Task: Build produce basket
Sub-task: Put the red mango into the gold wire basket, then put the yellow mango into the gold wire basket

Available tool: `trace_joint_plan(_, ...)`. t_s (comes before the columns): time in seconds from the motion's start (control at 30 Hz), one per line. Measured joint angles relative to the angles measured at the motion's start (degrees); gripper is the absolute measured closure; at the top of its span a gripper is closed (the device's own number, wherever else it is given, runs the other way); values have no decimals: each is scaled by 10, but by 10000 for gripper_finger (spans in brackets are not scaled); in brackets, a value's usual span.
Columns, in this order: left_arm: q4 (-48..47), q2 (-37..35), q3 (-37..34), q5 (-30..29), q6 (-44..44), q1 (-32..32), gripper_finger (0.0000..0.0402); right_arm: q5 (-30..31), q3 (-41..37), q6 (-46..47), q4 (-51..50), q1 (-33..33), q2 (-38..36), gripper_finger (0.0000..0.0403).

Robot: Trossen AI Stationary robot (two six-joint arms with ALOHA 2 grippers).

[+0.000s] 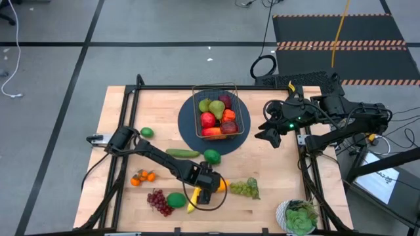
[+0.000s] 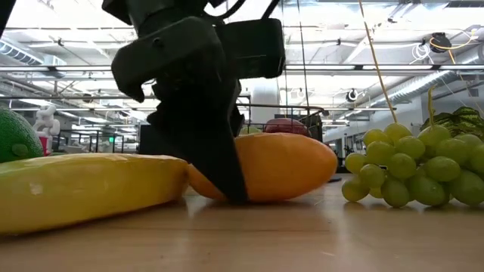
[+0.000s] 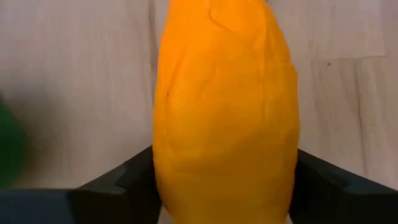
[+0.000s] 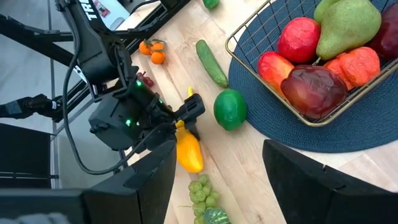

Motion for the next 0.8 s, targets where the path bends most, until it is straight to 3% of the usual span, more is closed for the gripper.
trace_joint_plan(0.07,1,-8,9,-2,-2,4,166,0,0,0,0,0,0,167)
trace_joint_plan(0.2,-19,-40,33,-4,-24,15,168,0,0,0,4,0,0,167)
trace_joint_plan(0.4,-68,-124,79,-23,-103,34,118,0,0,-3,8,0,0,167)
trace_joint_plan(0.5,-71,-171,90,-34,-151,45,112,1,0,-11,10,0,0,167)
trace_joint_plan(0.7,-80,-283,90,-55,-246,68,144,14,0,-25,18,0,0,167)
trace_joint_plan(0.8,-85,-331,90,-63,-251,79,170,17,0,-31,22,0,0,167)
